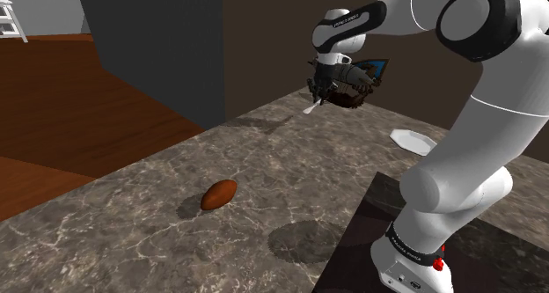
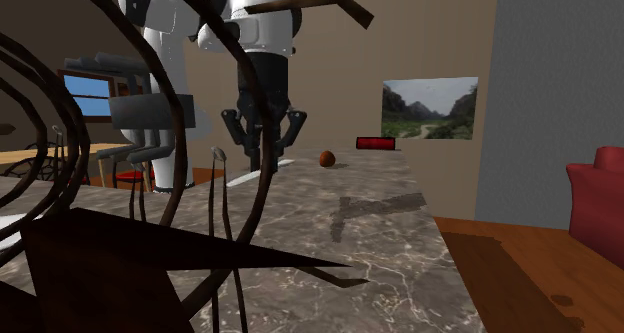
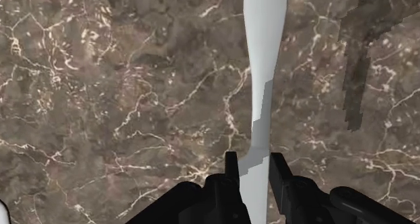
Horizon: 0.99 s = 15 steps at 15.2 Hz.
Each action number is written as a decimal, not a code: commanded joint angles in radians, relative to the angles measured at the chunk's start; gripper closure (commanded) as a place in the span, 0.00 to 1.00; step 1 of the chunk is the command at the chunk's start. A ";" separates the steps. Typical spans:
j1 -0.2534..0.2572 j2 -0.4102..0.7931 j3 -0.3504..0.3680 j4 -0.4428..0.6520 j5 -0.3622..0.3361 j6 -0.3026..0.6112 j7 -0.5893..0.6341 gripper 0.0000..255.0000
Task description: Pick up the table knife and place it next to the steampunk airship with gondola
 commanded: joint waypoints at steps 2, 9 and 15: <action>0.000 0.013 0.000 -0.026 -0.002 0.040 0.001 1.00; 0.000 0.049 -0.001 -0.079 -0.008 0.128 0.005 1.00; 0.001 0.088 -0.002 -0.115 -0.015 0.203 0.010 1.00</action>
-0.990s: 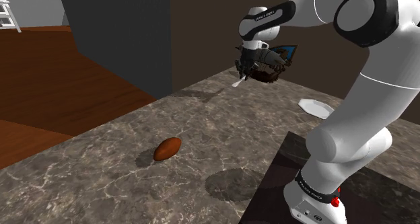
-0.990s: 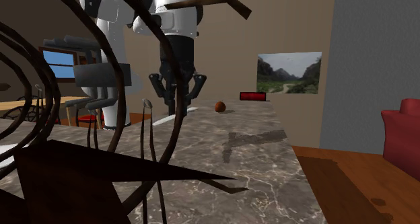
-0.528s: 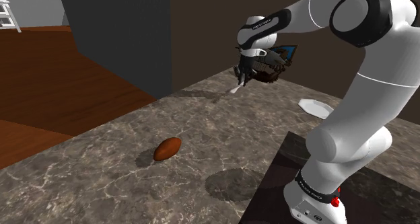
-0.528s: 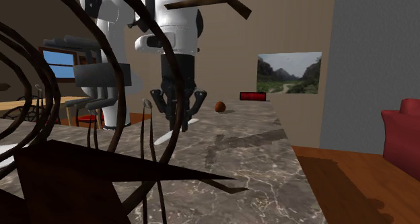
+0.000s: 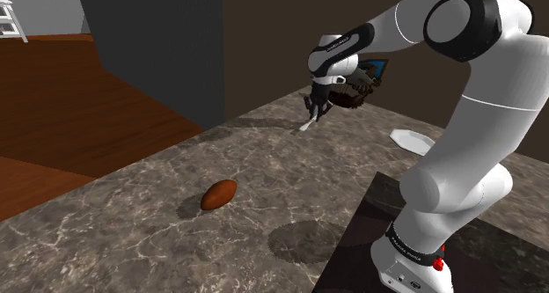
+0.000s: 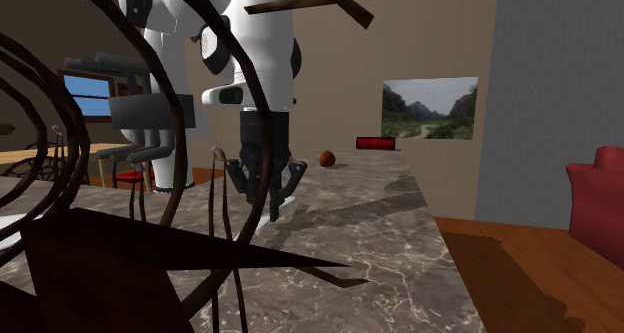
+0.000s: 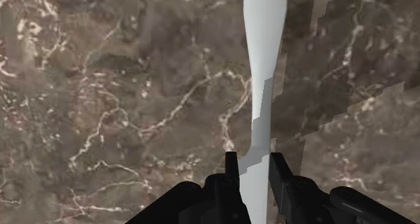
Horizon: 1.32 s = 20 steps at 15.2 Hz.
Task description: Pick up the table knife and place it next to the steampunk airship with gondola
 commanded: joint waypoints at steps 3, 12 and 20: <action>0.000 0.013 -0.001 -0.010 -0.002 0.024 0.000 1.00; 0.000 0.013 -0.001 -0.010 -0.002 0.024 0.000 0.00; -0.001 -0.043 0.001 0.053 0.007 -0.096 -0.006 0.00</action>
